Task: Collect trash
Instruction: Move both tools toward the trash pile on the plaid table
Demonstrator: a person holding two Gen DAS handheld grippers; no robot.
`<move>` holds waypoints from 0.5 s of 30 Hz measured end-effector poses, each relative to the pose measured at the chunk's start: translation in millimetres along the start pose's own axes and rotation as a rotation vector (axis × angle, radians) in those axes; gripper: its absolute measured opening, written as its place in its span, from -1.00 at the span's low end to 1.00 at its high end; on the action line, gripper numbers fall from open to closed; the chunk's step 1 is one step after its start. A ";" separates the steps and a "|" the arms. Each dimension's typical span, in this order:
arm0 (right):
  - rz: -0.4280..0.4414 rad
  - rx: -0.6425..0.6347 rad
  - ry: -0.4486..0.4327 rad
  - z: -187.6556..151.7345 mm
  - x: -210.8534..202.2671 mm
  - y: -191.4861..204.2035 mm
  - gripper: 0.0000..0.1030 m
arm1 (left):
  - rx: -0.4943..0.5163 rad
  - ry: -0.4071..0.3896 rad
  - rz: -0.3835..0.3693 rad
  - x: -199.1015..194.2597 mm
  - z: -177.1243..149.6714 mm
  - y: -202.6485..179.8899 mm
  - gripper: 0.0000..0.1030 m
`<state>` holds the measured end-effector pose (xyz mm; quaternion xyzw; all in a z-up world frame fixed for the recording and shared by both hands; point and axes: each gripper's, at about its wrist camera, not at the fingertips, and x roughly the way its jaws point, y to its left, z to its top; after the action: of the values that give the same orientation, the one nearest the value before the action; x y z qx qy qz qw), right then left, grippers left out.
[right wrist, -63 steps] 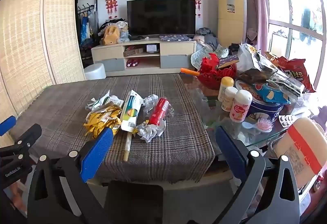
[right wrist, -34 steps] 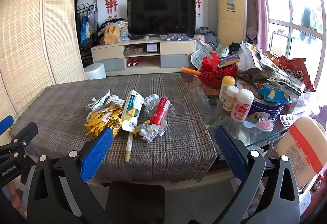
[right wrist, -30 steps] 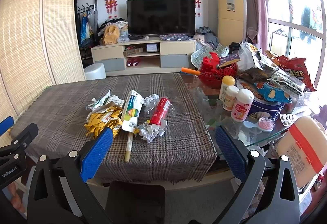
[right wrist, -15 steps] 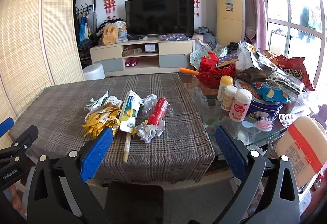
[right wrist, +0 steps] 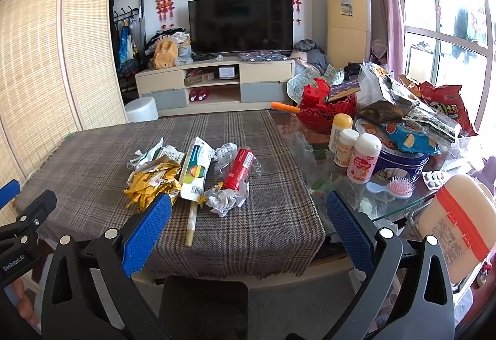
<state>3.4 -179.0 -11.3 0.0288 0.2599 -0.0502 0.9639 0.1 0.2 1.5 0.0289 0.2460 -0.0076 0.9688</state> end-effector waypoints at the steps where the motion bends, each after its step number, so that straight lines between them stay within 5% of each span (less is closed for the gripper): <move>1: -0.001 0.000 0.000 0.1 -0.2 0.0 0.94 | -0.001 0.001 -0.001 0.2 0.1 0.3 0.84; 15: 0.004 -0.007 0.025 -1.0 5.9 -4.0 0.94 | 0.005 0.021 0.016 5.7 -2.3 4.5 0.84</move>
<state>7.5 -183.4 -15.2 0.0265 0.2719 -0.0472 0.9608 4.1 4.8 -3.0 0.0332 0.2560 0.0001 0.9661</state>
